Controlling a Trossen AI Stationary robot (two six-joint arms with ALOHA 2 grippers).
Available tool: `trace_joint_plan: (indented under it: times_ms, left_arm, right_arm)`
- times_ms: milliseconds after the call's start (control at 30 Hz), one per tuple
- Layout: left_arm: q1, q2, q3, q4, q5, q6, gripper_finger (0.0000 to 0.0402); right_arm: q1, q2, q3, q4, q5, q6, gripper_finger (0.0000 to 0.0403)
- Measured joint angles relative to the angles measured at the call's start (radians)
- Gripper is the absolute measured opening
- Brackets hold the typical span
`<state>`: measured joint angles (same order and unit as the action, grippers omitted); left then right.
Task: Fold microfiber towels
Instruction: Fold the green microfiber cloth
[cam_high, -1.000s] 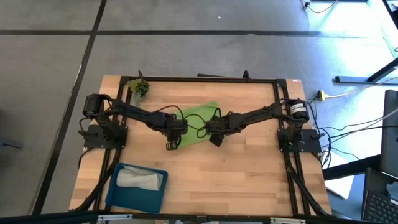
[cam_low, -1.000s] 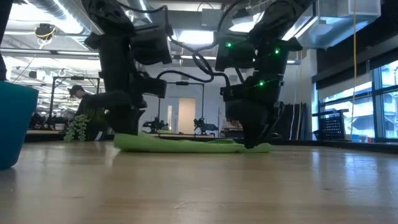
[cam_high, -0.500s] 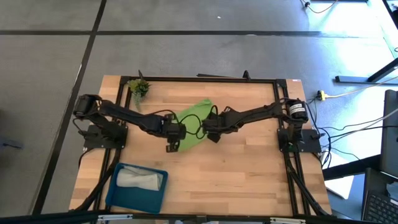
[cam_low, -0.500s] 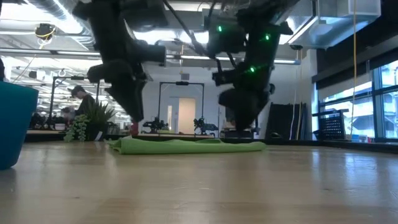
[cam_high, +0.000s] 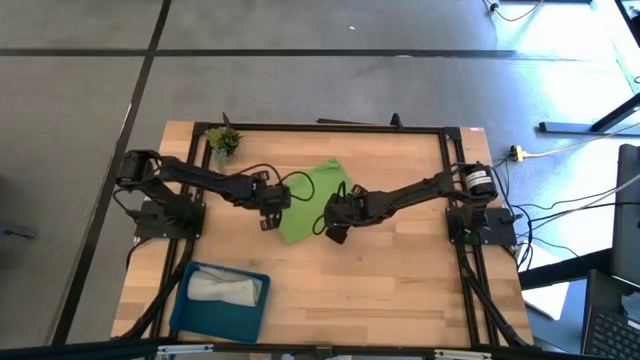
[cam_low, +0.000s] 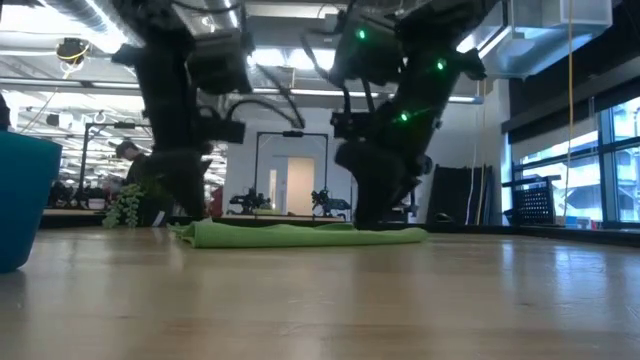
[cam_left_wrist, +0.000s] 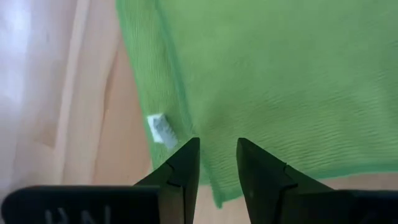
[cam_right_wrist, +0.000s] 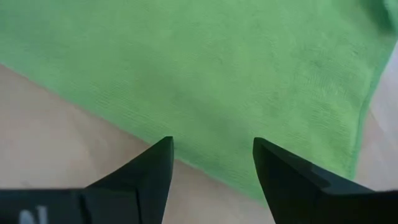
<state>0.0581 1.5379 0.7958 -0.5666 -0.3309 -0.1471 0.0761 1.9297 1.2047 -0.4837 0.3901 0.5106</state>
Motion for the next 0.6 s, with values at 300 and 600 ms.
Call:
trace_joint_plan:
  times_ms: [300,600]
  left_arm:
    - [0.031,-0.006,-0.120,0.080,0.022,-0.010,0.0096]
    - [-0.050,-0.005,-0.127,0.128,0.109,-0.035,0.0096]
  right_arm:
    - [-0.076,-0.002,-0.067,0.016,0.000,-0.021,0.0222]
    - [-0.162,-0.003,-0.081,0.078,0.003,-0.117,0.0222]
